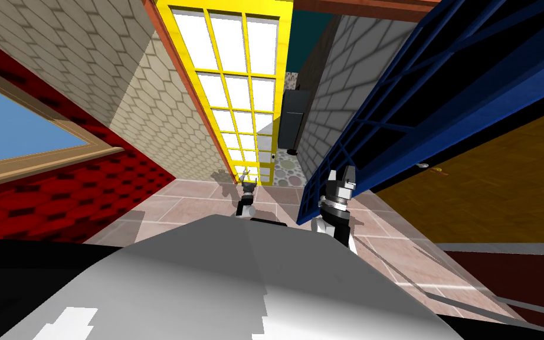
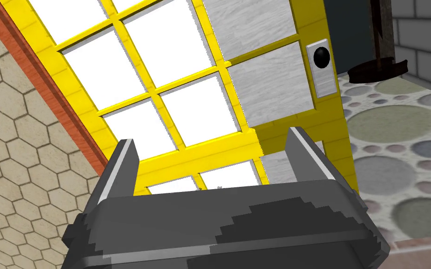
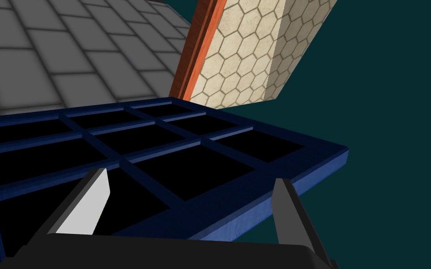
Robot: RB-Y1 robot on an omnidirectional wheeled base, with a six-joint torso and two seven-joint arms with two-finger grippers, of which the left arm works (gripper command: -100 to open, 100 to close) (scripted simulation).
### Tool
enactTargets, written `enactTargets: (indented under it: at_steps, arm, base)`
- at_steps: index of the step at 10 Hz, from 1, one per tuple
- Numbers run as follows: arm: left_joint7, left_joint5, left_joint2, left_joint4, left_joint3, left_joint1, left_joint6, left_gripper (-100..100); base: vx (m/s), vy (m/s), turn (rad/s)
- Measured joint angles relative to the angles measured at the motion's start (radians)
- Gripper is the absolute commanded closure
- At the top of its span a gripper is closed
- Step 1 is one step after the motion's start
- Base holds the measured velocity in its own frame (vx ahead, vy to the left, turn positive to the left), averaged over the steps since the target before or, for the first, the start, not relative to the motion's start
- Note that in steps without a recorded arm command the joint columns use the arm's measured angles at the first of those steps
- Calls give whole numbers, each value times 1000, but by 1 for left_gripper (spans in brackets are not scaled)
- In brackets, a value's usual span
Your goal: Pull the door open
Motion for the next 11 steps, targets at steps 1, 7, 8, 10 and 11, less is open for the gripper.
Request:
enactTargets:
  at_steps: [1,7,8,10,11]
  arm:
    - [15,18,0,21,-7,-7,-9,-100]
    - [84,99,-15,138,-47,-50,-62,-100]
    - [96,109,-18,160,-52,-59,-71,-100]
    - [122,138,-25,207,-66,-77,-92,-100]
    - [136,154,-29,230,-74,-86,-102,-100]
  base:
    - [109,40,-82]
    - [89,19,-60]
    - [115,16,-100]
    - [111,22,-83]
    - [101,19,-92]
